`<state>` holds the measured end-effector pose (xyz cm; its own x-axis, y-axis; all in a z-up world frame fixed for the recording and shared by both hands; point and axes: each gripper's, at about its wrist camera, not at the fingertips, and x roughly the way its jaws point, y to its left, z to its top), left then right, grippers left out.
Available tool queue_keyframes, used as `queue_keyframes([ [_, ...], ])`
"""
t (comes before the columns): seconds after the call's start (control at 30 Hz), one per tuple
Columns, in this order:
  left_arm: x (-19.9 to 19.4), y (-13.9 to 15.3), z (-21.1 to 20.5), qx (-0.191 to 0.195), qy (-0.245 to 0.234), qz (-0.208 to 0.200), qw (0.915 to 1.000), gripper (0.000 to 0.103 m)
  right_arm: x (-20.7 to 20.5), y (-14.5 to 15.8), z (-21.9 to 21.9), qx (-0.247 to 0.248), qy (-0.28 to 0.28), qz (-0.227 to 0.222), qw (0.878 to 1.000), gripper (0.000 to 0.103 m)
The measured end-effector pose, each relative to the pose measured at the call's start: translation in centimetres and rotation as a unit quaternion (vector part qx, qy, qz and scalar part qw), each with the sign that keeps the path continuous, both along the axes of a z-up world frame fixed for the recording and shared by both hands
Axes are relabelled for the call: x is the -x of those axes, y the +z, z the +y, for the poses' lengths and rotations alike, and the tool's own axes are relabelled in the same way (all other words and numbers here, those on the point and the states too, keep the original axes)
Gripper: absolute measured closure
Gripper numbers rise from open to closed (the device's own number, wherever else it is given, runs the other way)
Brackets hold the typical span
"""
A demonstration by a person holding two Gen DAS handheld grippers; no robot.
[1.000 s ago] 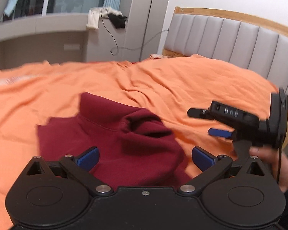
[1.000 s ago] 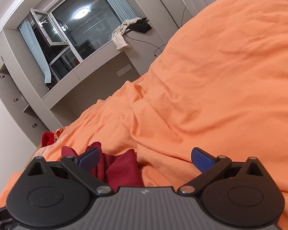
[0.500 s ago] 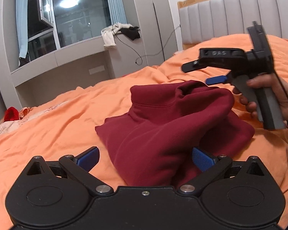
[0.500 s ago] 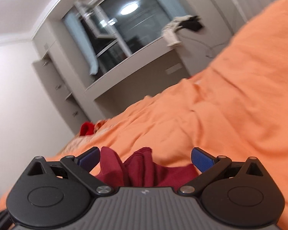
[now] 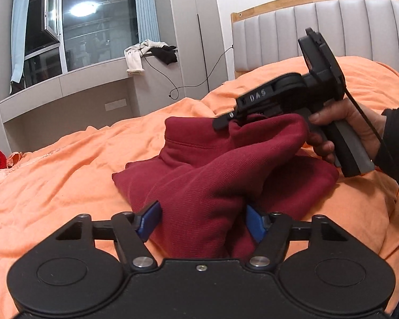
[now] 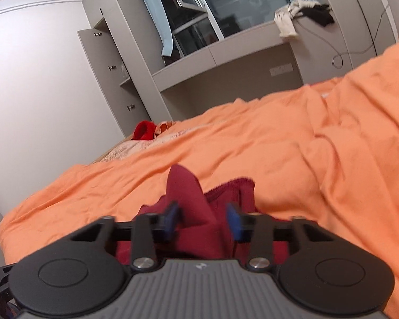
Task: Fold small clothes
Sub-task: 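Close the right tool on the sweater fold and lift it, then lay the held fold over the sweater and open the right tool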
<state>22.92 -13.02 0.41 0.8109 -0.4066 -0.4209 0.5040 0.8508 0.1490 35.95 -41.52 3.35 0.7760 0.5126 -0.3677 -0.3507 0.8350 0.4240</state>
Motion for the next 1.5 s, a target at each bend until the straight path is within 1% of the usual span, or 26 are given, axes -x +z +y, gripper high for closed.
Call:
queue_keyframes([
  [0.03, 0.0, 0.0, 0.0, 0.003, 0.001, -0.001, 1.0000, 0.043, 0.1, 0.0, 0.0, 0.002, -0.001, 0.000, 1.000, 0.082],
  [0.07, 0.2, 0.0, 0.1, 0.004, 0.002, -0.004, 1.0000, 0.045, 0.4, 0.1, -0.1, 0.001, -0.003, -0.003, 1.000, 0.084],
  [0.1, 0.3, -0.1, 0.1, 0.003, 0.002, -0.010, 0.9999, 0.049, 0.6, 0.2, -0.2, -0.001, -0.005, -0.006, 1.000, 0.089],
  [0.13, 0.6, -0.2, 0.0, 0.000, 0.003, -0.015, 0.9999, 0.052, 0.8, 0.4, -0.3, -0.006, -0.007, -0.009, 1.000, 0.091],
  [0.27, 0.6, -0.4, -0.3, -0.009, 0.006, -0.027, 0.9996, 0.061, 2.1, 1.1, -1.4, -0.033, -0.026, -0.022, 0.999, 0.095],
  [0.33, 0.6, -0.3, -0.2, -0.004, 0.009, -0.031, 0.9995, 0.065, 2.8, 1.3, -2.1, -0.041, -0.040, -0.028, 0.998, 0.095],
  [0.47, 0.5, 0.0, -0.3, 0.002, 0.002, -0.030, 0.9995, 0.068, 4.7, 1.6, -3.7, -0.058, -0.062, -0.036, 0.996, 0.096],
  [0.53, 0.7, 0.0, -0.5, 0.000, -0.007, -0.034, 0.9994, 0.069, 5.4, 1.8, -4.2, -0.058, -0.075, -0.035, 0.995, 0.096],
  [0.67, 1.0, -0.3, -1.1, -0.016, -0.021, -0.040, 0.9988, 0.069, 6.2, 1.2, -5.2, -0.043, -0.095, -0.014, 0.994, 0.096],
  [0.77, 1.0, -0.6, -1.3, -0.027, -0.026, -0.043, 0.9984, 0.069, 5.9, 0.0, -5.6, -0.033, -0.106, 0.017, 0.994, 0.096],
  [0.9, 1.3, -0.8, -1.5, -0.030, -0.026, -0.039, 0.9985, 0.068, 5.6, -1.6, -5.3, -0.013, -0.106, 0.053, 0.993, 0.096],
  [0.97, 1.3, -0.9, -1.7, -0.032, -0.025, -0.037, 0.9985, 0.067, 5.8, -1.8, -5.0, -0.002, -0.105, 0.058, 0.993, 0.096],
  [1.13, 1.1, -0.7, -2.0, -0.036, -0.025, -0.039, 0.9983, 0.066, 6.4, -1.4, -4.6, 0.008, -0.105, 0.057, 0.993, 0.096],
  [1.17, 0.9, -0.7, -2.0, -0.033, -0.026, -0.037, 0.9984, 0.066, 6.5, -1.4, -4.5, 0.012, -0.104, 0.057, 0.993, 0.096],
  [1.27, 0.8, -0.5, -1.4, -0.013, -0.029, -0.025, 0.9992, 0.062, 6.6, -1.8, -4.3, 0.023, -0.100, 0.061, 0.993, 0.096],
  [1.33, 0.5, -0.4, -0.9, 0.012, -0.033, -0.012, 0.9993, 0.052, 6.7, -1.9, -4.3, 0.026, -0.099, 0.061, 0.993, 0.096],
  [1.4, 0.4, -0.3, -0.3, 0.036, -0.039, 0.000, 0.9986, 0.048, 6.9, -1.9, -4.4, 0.028, -0.099, 0.060, 0.993, 0.095],
  [1.47, 0.4, -0.2, -0.1, 0.049, -0.042, 0.004, 0.9979, 0.044, 7.1, -1.9, -4.4, 0.028, -0.101, 0.057, 0.993, 0.095],
  [1.5, 0.5, -0.1, 0.1, 0.058, -0.044, 0.008, 0.9973, 0.039, 7.2, -1.9, -4.4, 0.028, -0.103, 0.055, 0.993, 0.094],
])
